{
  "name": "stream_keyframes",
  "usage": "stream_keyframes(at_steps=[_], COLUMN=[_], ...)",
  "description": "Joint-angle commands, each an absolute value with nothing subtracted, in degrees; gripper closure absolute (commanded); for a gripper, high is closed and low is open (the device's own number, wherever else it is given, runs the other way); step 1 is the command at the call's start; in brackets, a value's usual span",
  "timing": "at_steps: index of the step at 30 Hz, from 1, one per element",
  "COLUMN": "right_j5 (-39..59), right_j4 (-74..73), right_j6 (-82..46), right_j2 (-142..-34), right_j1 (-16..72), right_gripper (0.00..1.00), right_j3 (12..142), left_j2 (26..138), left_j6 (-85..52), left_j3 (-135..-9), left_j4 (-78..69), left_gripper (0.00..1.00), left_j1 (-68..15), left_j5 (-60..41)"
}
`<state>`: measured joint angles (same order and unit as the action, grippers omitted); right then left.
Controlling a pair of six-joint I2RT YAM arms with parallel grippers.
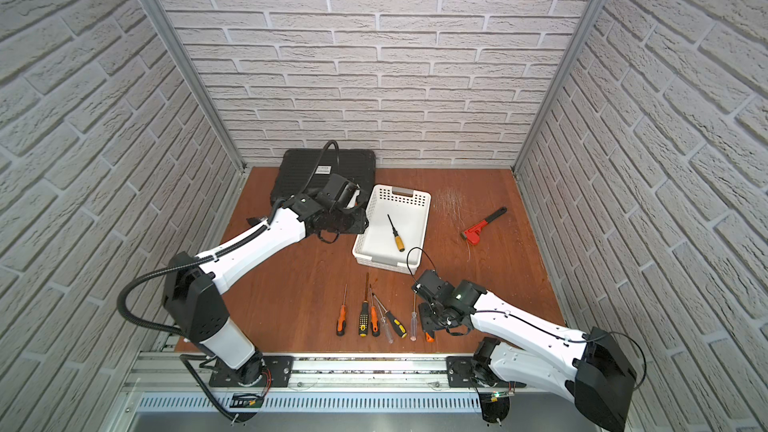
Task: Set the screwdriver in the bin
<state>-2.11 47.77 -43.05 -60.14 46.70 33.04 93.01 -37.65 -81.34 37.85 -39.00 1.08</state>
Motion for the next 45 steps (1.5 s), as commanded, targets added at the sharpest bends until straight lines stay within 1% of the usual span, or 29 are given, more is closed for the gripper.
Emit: stream_keyframes(at_steps=[1, 9, 15, 17, 21, 22, 25, 31, 35, 38, 41, 45], right_j5=[-1.1, 0.0, 0.3, 0.4, -0.1, -0.6, -2.5, -5.9, -9.4, -14.7, -17.5, -16.4], right_j4=[44.1, 42.2, 39.7, 38.9, 39.4, 39.9, 42.3, 49.9, 56.3, 59.7, 61.0, 57.5], right_j6=[-44.0, -43.6, -45.2, -45.4, -45.9, -46.5, -48.9, -52.6, -51.7, -47.7, -40.1, -29.8], right_j2=[-62.4, -66.0, -66.6, -67.3, -67.3, -66.9, -64.4, -56.7, -51.8, -50.9, -55.3, -66.1], right_j1=[47.4, 47.7, 47.7, 47.7, 47.7, 47.7, 47.6, 47.1, 46.0, 45.2, 42.4, 39.0], right_gripper=[0.50, 0.58, 0.61, 0.71, 0.74, 0.77, 0.93, 0.94, 0.94, 0.94, 0.94, 0.95], right_j3=[32.1, 31.6, 29.0, 28.5, 28.1, 28.0, 27.7, 29.1, 34.2, 41.8, 51.9, 65.3], left_j2=[89.7, 85.2, 84.3, 84.0, 83.3, 83.1, 82.7, 81.4, 80.1, 78.7, 77.1, 75.0], left_j6=[-38.5, -40.5, -40.4, -40.5, -40.5, -40.5, -40.5, -40.7, -40.6, -40.8, -41.3, -42.1], left_j3=[-77.0, -71.3, -69.9, -69.4, -68.8, -68.6, -67.9, -66.2, -64.6, -63.1, -61.2, -58.6], left_j4=[36.6, 35.1, 35.0, 34.8, 34.7, 34.7, 34.4, 33.1, 32.3, 31.9, 31.7, 31.6], left_gripper=[0.52, 0.51, 0.51, 0.51, 0.51, 0.51, 0.51, 0.51, 0.51, 0.51, 0.51, 0.51], left_j1=[-37.7, -36.0, -34.5, -34.1, -33.8, -33.6, -33.2, -32.1, -31.2, -30.3, -29.5, -28.9], left_j5=[5.1, 6.7, 6.8, 6.7, 6.8, 6.8, 6.8, 6.8, 6.9, 7.0, 7.0, 6.7])
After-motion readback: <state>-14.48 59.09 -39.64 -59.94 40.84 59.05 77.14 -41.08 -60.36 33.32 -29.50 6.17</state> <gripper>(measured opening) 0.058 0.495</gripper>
